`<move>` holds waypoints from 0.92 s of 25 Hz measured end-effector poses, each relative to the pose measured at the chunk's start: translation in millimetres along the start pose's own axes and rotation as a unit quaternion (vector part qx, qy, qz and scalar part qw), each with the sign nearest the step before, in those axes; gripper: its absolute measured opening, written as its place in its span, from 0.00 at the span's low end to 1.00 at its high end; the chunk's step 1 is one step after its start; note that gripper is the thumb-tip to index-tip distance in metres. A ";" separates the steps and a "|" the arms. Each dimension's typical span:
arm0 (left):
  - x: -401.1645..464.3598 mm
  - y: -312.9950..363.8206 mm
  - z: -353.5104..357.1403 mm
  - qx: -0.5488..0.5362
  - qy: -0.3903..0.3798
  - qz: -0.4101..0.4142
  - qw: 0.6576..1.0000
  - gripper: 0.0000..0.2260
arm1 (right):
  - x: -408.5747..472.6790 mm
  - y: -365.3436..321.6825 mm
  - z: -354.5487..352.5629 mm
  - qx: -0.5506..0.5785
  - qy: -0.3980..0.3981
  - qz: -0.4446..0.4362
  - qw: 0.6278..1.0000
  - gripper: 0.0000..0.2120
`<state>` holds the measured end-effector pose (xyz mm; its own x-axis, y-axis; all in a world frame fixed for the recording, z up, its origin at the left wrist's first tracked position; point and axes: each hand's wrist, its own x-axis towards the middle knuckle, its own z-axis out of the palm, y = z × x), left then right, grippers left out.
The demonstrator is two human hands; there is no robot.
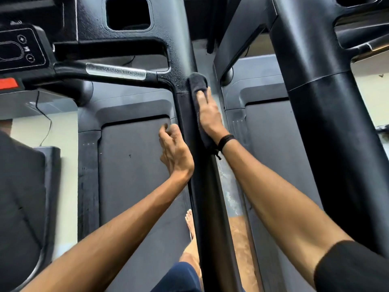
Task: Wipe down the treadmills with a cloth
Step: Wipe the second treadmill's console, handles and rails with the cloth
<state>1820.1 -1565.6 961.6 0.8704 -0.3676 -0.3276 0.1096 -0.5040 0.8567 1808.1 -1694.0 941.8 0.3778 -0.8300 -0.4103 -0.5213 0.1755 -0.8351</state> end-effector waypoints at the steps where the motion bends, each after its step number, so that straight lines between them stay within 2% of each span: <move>1: -0.3 1.5 -0.6 0.010 -0.003 0.006 1.000 0.21 | 12.1 9.0 -4.8 0.050 -0.011 0.038 0.998 0.28; 3: -1.0 2.2 -0.6 0.012 0.000 0.004 1.000 0.21 | 11.0 34.5 -9.2 0.098 -0.050 0.124 0.986 0.27; 5: -2.5 2.2 -1.1 0.000 0.006 -0.001 1.000 0.24 | -22.1 59.9 -10.1 0.124 -0.076 0.173 0.974 0.30; 7: 0.2 1.6 -0.3 -0.005 0.009 0.001 1.000 0.27 | -61.0 66.6 -9.1 0.173 -0.059 0.204 0.962 0.27; 8: 0.5 0.7 0.0 -0.009 0.009 -0.002 1.000 0.28 | -80.4 64.5 -9.9 0.152 -0.037 0.170 0.973 0.23; 10: 0.3 -1.6 -0.1 -0.020 0.009 -0.006 1.000 0.28 | -105.7 50.6 -8.9 0.037 -0.005 0.013 0.999 0.24; 12: 0.6 -2.3 0.3 -0.032 0.013 -0.007 0.999 0.29 | -104.7 33.6 0.2 -0.102 0.012 -0.108 0.989 0.28; 16: 3.6 -1.7 1.1 -0.038 0.022 0.001 0.999 0.29 | -61.7 -10.2 16.7 -0.266 -0.003 -0.174 0.948 0.30; 18: 3.8 -2.3 2.2 -0.036 0.022 0.005 0.999 0.29 | -38.6 -28.8 20.4 -0.280 0.008 -0.188 0.941 0.30; 20: 3.4 -2.0 2.7 -0.035 0.021 0.011 0.999 0.28 | -4.9 -41.5 21.6 -0.241 0.011 -0.174 0.955 0.29; 23: 3.6 0.6 3.1 -0.007 0.028 0.024 0.999 0.28 | 65.5 -43.6 15.4 -0.053 -0.006 -0.091 0.994 0.29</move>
<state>1821.8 -1569.7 959.7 0.9002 -0.3472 -0.2629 0.0728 -0.4752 0.8769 1867.4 -1747.9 945.7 0.4815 -0.8369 -0.2603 -0.5216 -0.0350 -0.8524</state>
